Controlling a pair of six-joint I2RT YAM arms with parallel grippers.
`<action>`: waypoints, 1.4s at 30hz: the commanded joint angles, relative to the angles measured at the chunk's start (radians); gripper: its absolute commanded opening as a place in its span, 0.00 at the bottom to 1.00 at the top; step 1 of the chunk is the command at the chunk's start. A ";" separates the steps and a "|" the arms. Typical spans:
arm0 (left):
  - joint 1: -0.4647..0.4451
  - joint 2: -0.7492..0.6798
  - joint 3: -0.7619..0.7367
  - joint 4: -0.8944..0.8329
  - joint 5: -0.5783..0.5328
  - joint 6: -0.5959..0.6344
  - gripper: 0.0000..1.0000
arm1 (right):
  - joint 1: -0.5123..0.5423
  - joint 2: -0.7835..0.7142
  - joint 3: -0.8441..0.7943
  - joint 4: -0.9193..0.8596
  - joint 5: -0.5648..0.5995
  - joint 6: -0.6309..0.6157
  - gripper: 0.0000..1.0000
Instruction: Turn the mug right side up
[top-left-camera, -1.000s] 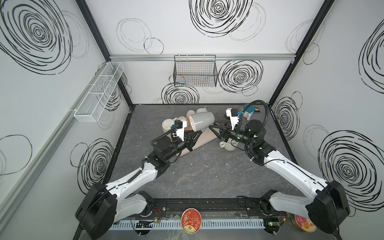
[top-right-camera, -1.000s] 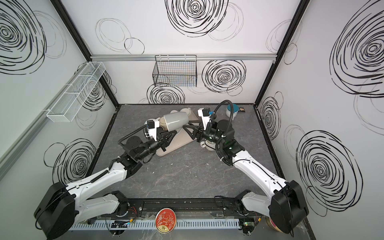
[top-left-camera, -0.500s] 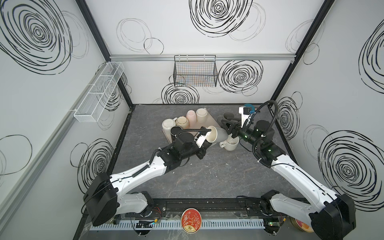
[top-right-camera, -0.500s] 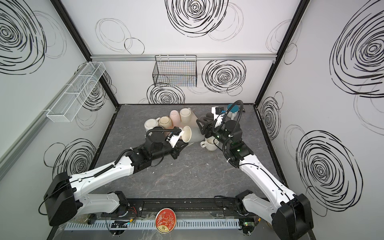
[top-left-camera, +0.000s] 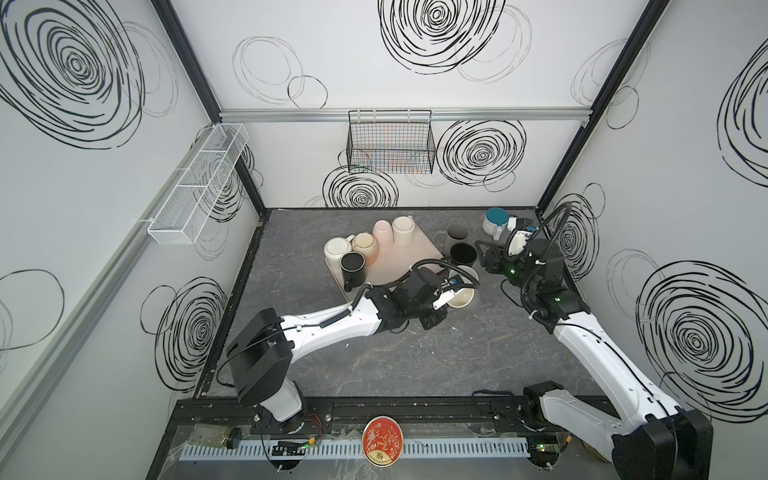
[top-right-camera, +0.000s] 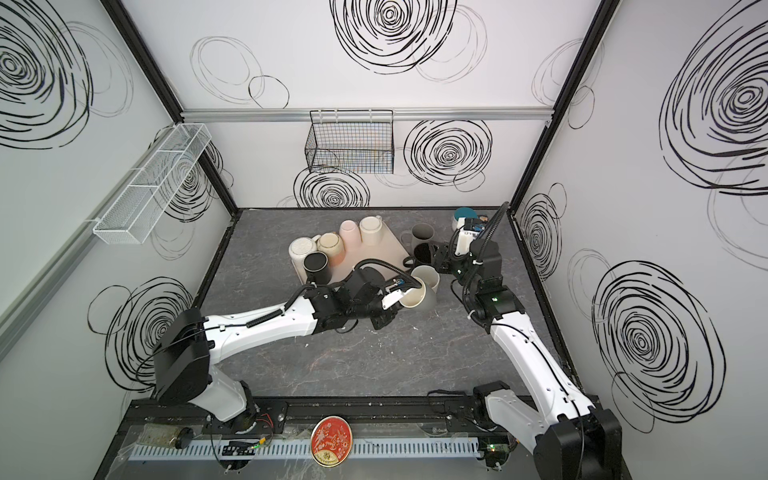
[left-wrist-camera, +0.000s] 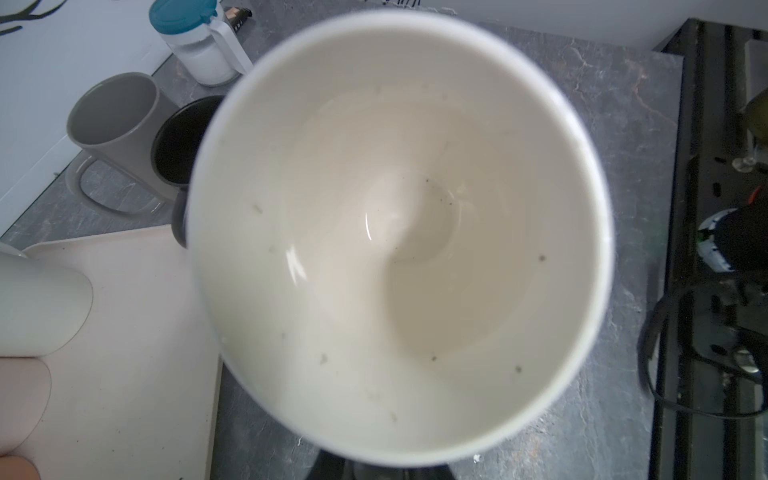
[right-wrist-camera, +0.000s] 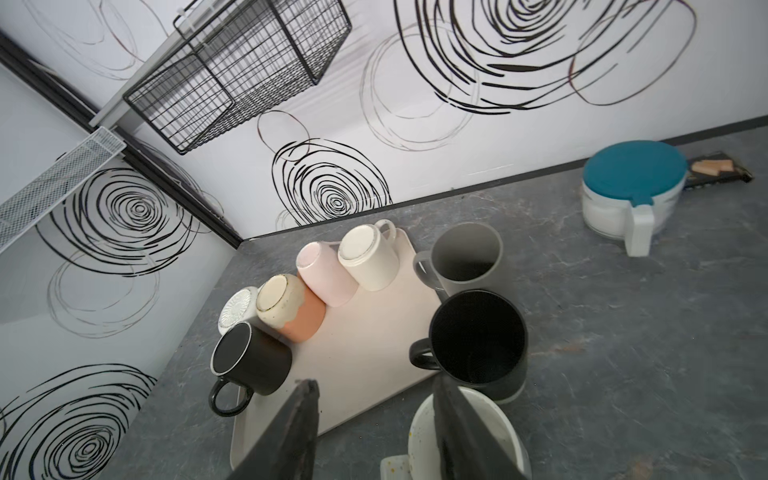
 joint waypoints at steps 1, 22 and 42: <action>-0.015 0.043 0.112 -0.015 -0.019 0.073 0.00 | -0.046 -0.025 -0.023 -0.053 -0.021 0.030 0.48; -0.045 0.323 0.397 -0.319 -0.122 0.215 0.00 | -0.170 0.025 -0.069 -0.052 -0.117 0.038 0.48; -0.025 0.430 0.489 -0.425 -0.214 0.204 0.17 | -0.172 0.096 -0.073 0.006 -0.169 0.034 0.48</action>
